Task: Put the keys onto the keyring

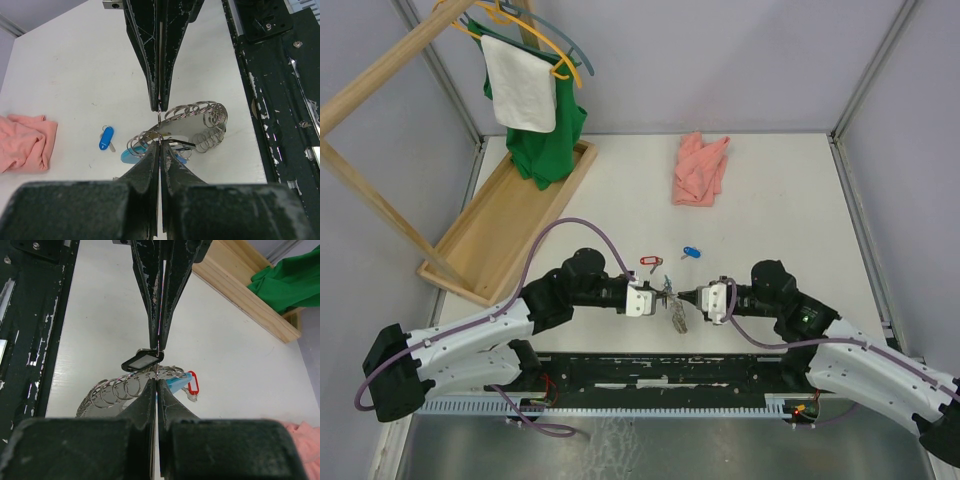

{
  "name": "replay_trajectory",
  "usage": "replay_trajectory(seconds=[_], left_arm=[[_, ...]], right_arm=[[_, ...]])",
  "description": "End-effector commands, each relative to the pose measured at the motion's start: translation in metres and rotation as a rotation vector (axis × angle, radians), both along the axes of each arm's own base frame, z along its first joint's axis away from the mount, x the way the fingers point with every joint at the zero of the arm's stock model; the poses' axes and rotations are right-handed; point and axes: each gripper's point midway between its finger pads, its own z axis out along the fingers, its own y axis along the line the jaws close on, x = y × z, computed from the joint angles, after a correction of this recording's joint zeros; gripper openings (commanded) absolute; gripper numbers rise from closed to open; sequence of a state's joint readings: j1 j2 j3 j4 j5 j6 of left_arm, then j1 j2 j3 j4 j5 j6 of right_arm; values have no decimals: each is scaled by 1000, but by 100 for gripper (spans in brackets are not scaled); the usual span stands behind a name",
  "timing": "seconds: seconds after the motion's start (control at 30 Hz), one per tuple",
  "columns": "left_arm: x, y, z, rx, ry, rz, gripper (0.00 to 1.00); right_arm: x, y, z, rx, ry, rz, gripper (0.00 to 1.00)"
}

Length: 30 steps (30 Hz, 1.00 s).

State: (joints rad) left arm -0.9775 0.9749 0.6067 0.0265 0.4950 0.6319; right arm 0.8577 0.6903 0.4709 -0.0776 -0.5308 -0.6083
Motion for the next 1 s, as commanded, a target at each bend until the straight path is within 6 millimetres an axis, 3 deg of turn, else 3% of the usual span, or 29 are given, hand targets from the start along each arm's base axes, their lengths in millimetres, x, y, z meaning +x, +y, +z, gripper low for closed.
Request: replay_trajectory(seconds=[0.0, 0.53, 0.97], left_arm=[[2, -6, 25, -46, -74, -23, 3], [1, -9, 36, -47, -94, -48, 3], [3, -12, 34, -24, -88, -57, 3]], right_arm=[[-2, 9, 22, 149, -8, 7, 1], [2, 4, 33, 298, 13, -35, 1], [2, 1, 34, 317, 17, -38, 1]])
